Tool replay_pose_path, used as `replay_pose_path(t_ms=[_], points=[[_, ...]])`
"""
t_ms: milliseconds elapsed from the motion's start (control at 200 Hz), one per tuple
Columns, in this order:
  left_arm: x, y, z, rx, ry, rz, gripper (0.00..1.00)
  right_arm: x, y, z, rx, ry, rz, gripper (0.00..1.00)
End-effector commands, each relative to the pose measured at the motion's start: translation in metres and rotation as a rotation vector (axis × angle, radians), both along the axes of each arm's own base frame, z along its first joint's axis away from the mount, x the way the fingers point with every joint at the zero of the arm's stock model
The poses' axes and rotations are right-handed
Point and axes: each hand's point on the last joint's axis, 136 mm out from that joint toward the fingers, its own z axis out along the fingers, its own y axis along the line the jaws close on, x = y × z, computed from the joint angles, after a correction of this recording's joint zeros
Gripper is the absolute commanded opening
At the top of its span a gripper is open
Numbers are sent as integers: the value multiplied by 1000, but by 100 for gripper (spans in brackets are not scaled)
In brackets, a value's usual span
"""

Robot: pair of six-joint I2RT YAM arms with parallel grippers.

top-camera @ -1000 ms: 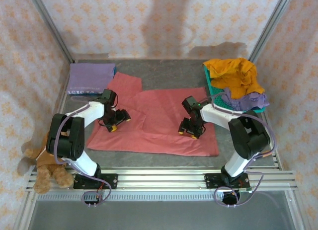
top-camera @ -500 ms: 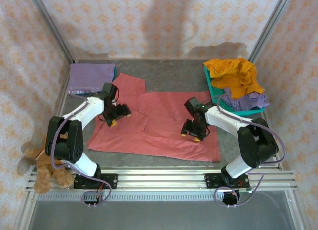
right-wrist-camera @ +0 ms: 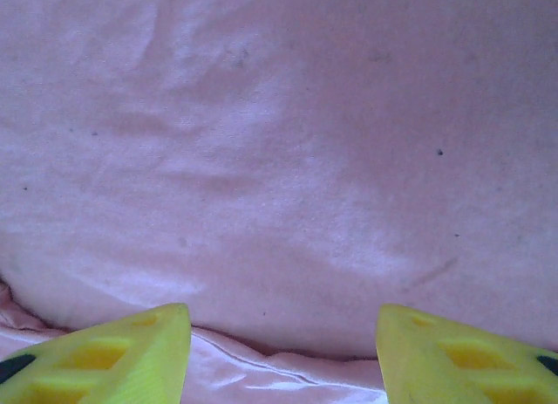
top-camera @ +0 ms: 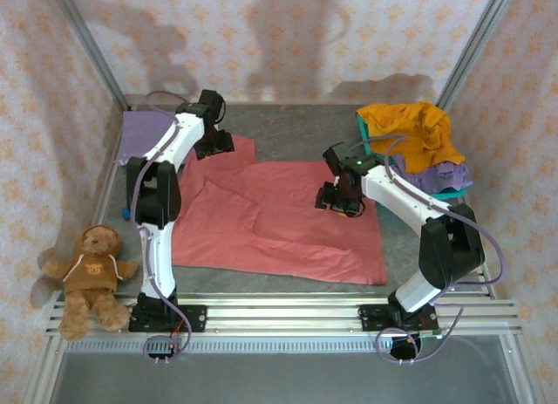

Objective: Fold and stack the t-shirts

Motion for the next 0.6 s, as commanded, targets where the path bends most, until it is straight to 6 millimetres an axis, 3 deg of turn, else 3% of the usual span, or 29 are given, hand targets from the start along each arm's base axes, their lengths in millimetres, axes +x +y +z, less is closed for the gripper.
replay_pose_path(t_ms=[0,320,596], points=[[14,17,3,122,10,-40,61,-1,-11,2,-53,11,17,58],[78,43,-10,266,-98,-51,40,-2,-10,-3,-49,32,23,58],[110,56,-25,266,-171,-19,40,-6,-13,-4,-52,34,10,57]])
